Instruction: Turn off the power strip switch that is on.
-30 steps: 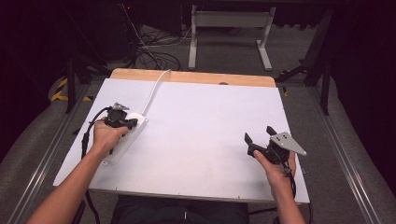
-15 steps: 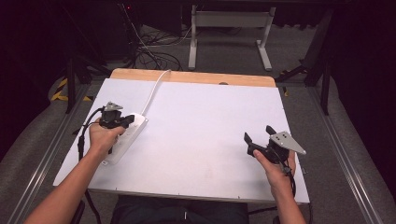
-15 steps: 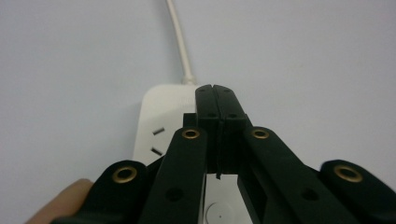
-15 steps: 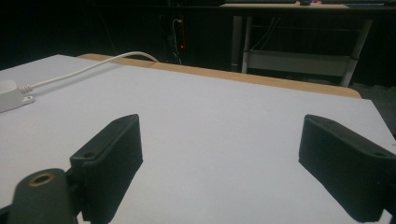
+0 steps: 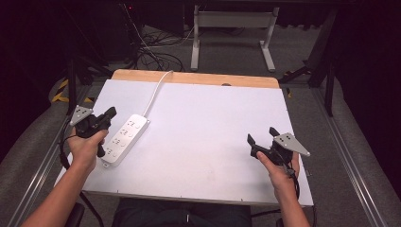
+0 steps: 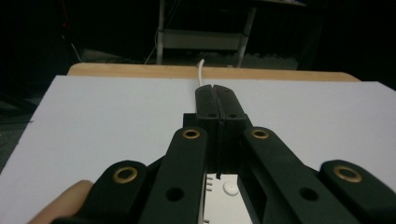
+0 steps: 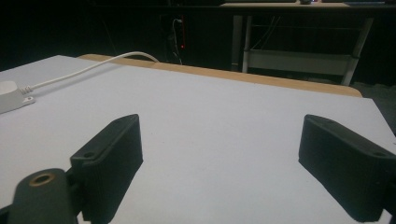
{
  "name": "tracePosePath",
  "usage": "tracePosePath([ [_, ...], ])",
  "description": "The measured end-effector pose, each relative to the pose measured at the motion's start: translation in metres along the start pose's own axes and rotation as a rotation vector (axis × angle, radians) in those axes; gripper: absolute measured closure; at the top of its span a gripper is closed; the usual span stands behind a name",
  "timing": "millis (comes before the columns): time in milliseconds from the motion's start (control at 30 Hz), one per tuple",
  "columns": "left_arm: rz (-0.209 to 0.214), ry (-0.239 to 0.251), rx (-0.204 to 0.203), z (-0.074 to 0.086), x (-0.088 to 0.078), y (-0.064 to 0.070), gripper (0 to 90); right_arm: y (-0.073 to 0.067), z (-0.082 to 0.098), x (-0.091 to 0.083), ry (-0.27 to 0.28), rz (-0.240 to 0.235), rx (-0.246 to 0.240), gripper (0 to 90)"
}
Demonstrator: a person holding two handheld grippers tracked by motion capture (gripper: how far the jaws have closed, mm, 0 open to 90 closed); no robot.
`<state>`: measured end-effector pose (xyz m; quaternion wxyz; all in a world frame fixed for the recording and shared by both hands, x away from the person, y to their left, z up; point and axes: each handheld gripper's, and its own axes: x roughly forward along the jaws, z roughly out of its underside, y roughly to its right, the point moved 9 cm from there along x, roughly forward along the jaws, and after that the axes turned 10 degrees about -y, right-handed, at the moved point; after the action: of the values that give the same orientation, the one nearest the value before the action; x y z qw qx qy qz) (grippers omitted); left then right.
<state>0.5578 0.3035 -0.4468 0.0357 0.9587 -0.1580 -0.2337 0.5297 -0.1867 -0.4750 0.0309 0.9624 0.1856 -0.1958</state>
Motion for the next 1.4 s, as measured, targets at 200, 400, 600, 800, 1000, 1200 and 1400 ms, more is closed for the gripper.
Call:
tracePosePath([
  [200, -0.072, 0.087, -0.007, 0.004, -0.028, -0.005, 90.0, 0.000, 0.001, 0.000, -0.003, -0.003, 0.002, 14.0],
  [400, -0.141, 0.138, -0.009, 0.007, -0.047, -0.012, 90.0, -0.001, 0.000, 0.000, -0.001, -0.002, 0.001, 14.1],
  [600, -0.158, 0.142, 0.004, 0.006, -0.048, -0.015, 90.0, -0.002, 0.001, 0.001, -0.004, -0.002, 0.000, 14.2],
  [800, -0.155, 0.138, 0.013, 0.007, -0.046, -0.013, 90.0, -0.001, 0.001, 0.001, -0.006, 0.000, -0.001, 14.3],
  [1000, -0.133, 0.117, 0.000, 0.008, -0.043, -0.011, 62.4, -0.001, 0.002, 0.000, -0.008, 0.001, 0.000, 14.5],
  [1200, -0.081, 0.092, 0.030, 0.008, -0.039, -0.002, 13.8, -0.001, 0.002, 0.000, -0.008, 0.001, -0.003, 14.6],
  [1400, -0.089, 0.090, 0.031, 0.008, -0.038, -0.001, 6.7, 0.000, 0.001, 0.000, -0.007, 0.003, -0.003, 14.6],
])
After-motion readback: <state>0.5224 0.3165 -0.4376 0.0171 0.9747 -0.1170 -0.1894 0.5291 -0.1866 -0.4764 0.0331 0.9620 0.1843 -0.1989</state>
